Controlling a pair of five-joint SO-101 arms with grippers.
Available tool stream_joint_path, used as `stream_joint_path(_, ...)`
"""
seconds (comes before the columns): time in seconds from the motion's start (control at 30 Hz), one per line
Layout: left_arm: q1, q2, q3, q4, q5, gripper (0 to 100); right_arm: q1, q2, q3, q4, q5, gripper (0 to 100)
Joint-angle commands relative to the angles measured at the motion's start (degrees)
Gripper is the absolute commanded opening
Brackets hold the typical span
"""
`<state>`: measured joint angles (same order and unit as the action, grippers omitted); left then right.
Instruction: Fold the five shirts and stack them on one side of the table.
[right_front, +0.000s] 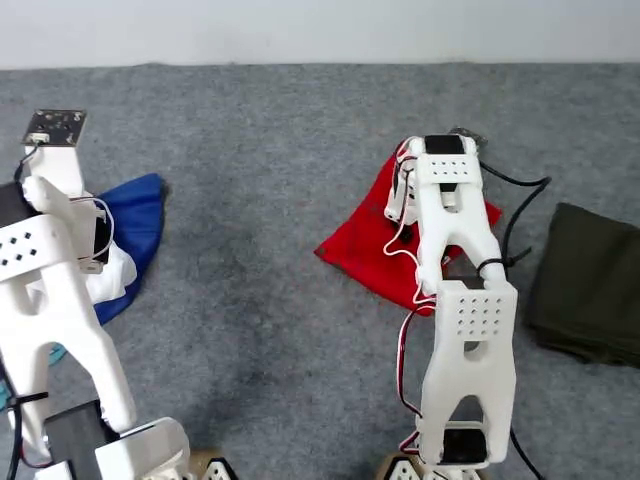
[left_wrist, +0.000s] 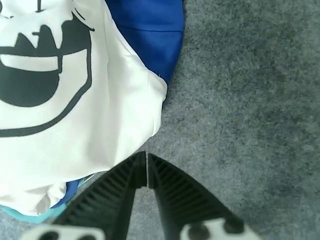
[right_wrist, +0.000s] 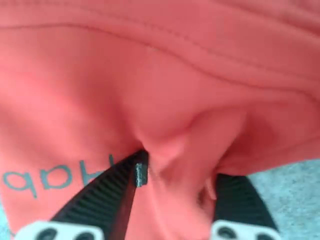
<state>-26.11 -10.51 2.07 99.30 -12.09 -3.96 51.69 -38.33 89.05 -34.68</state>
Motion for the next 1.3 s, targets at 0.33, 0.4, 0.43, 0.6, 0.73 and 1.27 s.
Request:
stream_joint_path(0.33, -0.3, -2.6, -0.7, 0.5, -0.4, 1, 2.8, -3.3, -7.1, 12.6, 21.2, 0.9)
stream_joint_path(0.4, -0.3, -2.6, -0.7, 0.6, -0.4, 1, 3.8, -5.6, -7.4, 13.9, 24.9, 0.9)
stream_joint_path(0.43, -0.3, -2.6, -0.7, 0.6, -0.4, 1, 4.8, -7.3, -7.2, 13.9, 26.7, 0.9)
stream_joint_path(0.6, -0.3, -2.6, -0.7, 0.6, -0.4, 1, 11.1, -16.0, -6.5, 13.9, 37.5, 0.9)
stream_joint_path(0.73, -0.3, -2.6, -0.7, 0.6, -0.4, 1, 16.3, -22.6, -2.6, 13.9, 46.3, 0.8)
stream_joint_path(1.27, 0.0, -2.2, -0.7, 0.3, -0.4, 1, 33.7, -38.4, 2.7, 13.7, 63.6, 0.9)
